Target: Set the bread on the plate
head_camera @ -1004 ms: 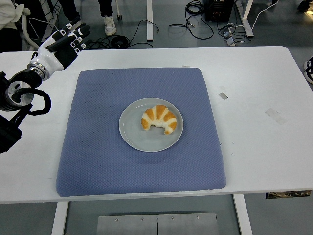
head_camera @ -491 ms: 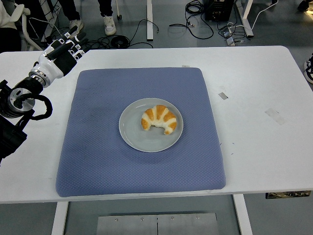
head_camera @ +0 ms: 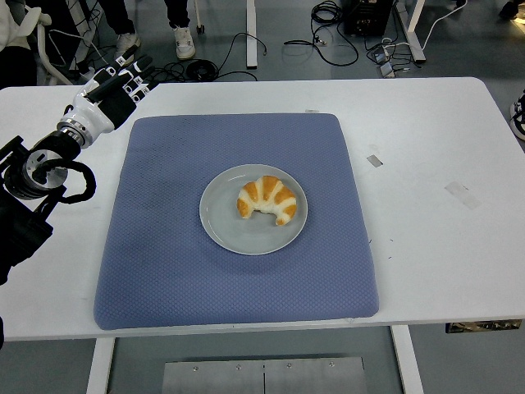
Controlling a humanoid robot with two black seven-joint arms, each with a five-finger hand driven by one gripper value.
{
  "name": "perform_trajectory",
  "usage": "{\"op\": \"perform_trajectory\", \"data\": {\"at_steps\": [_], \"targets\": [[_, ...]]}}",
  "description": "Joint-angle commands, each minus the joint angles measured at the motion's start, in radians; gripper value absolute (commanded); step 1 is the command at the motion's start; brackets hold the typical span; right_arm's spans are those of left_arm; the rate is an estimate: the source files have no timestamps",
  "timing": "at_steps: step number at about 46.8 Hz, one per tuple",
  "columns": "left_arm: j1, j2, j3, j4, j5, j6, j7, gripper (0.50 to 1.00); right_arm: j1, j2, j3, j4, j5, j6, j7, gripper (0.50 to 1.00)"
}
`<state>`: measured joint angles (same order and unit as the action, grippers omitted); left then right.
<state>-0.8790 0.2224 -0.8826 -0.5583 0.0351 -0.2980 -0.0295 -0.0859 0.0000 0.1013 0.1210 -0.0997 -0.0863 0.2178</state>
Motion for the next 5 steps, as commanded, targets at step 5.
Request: {"op": "perform_trajectory", "data": {"at_steps": [5], "targets": [[0.0, 0.0, 0.001, 0.0, 0.0, 0.0, 0.0, 0.981, 0.0, 0.0, 0.0, -0.001, 0.0, 0.0, 0.0, 1.0]]}}
